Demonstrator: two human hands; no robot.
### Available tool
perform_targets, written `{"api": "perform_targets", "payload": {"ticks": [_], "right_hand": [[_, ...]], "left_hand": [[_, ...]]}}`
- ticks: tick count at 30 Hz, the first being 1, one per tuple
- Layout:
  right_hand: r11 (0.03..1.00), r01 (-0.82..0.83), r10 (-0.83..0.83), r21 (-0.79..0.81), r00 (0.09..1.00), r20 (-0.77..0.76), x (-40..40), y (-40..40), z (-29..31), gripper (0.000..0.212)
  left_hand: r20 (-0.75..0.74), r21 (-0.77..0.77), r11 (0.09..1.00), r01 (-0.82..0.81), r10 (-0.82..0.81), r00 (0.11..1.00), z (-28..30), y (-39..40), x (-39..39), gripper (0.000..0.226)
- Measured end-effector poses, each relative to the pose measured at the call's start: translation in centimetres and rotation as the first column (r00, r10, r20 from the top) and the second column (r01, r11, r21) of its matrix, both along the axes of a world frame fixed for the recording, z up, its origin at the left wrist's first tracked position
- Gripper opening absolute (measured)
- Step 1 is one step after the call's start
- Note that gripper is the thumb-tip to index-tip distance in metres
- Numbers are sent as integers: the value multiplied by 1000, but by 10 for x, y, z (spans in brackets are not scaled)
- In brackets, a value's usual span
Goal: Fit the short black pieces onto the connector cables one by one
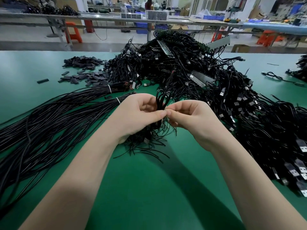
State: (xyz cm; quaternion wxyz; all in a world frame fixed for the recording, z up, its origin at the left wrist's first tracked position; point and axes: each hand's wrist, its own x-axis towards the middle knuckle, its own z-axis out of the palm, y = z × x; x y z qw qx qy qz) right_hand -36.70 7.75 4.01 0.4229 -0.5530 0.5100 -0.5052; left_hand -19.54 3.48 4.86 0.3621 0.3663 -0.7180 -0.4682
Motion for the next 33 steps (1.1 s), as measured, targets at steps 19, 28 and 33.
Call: {"api": "perform_targets", "payload": {"ticks": [19,28,33], "right_hand": [[622,-182,-534,-762,613,-582,8,3,5,7],[706,-147,-359,-693,769,-529,-4,6,18,15],[690,-179,-363,-701,753,-549,-8,8,21,21]], "left_hand": [[-356,672,715,191,86,930,11,0,-2,11],[-413,660,706,258,53,909,14,2,0,14],[-434,641,715,279,38,900,18,7,-3,7]]}}
